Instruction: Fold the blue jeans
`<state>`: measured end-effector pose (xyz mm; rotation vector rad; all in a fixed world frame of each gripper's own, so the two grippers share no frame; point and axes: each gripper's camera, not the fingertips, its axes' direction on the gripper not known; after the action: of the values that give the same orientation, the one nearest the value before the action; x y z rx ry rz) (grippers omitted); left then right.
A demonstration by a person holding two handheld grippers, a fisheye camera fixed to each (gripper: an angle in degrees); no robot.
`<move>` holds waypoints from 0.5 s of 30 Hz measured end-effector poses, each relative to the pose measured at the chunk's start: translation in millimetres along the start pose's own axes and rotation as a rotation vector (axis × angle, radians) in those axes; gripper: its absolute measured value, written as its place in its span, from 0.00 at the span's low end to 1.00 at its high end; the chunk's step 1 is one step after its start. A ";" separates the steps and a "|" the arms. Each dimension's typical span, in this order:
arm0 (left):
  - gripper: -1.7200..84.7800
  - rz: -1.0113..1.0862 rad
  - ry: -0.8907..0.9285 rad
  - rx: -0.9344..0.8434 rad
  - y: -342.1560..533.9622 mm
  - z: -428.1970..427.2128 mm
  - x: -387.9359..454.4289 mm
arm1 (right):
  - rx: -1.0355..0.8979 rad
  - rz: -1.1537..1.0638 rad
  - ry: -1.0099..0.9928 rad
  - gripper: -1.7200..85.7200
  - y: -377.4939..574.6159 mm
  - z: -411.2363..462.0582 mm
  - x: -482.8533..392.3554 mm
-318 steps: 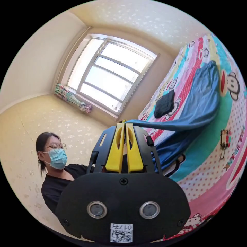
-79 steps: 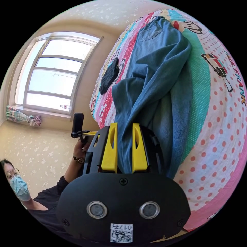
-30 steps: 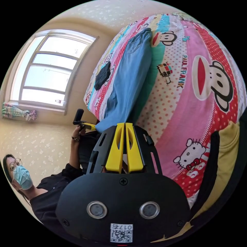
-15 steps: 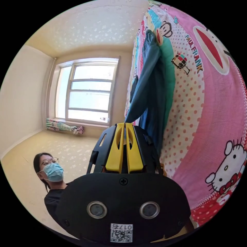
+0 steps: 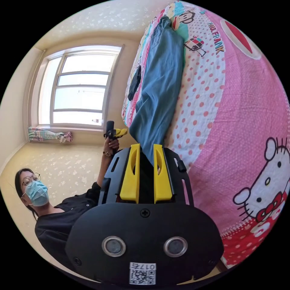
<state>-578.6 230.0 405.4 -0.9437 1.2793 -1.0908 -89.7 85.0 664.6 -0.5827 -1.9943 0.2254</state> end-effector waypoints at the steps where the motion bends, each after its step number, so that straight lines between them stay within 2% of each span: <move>1: 0.12 0.009 -0.014 0.016 -3.4 4.7 1.1 | -0.025 -0.006 0.033 0.10 0.9 6.8 -3.5; 8: 0.12 0.015 -0.054 0.137 -31.9 23.4 -4.2 | -0.224 -0.110 0.185 0.09 2.8 71.6 -24.2; 11: 0.12 0.024 -0.127 0.083 -54.0 50.7 -2.1 | -0.396 -0.068 0.349 0.05 6.8 111.8 -9.0; 15: 0.15 0.060 -0.298 0.007 -73.0 90.6 11.4 | -0.411 -0.117 0.392 0.03 11.3 126.7 -12.6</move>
<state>-495.4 196.8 480.5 -1.0147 1.0514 -0.8702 -192.1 99.8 589.6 -0.7038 -1.6870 -0.3561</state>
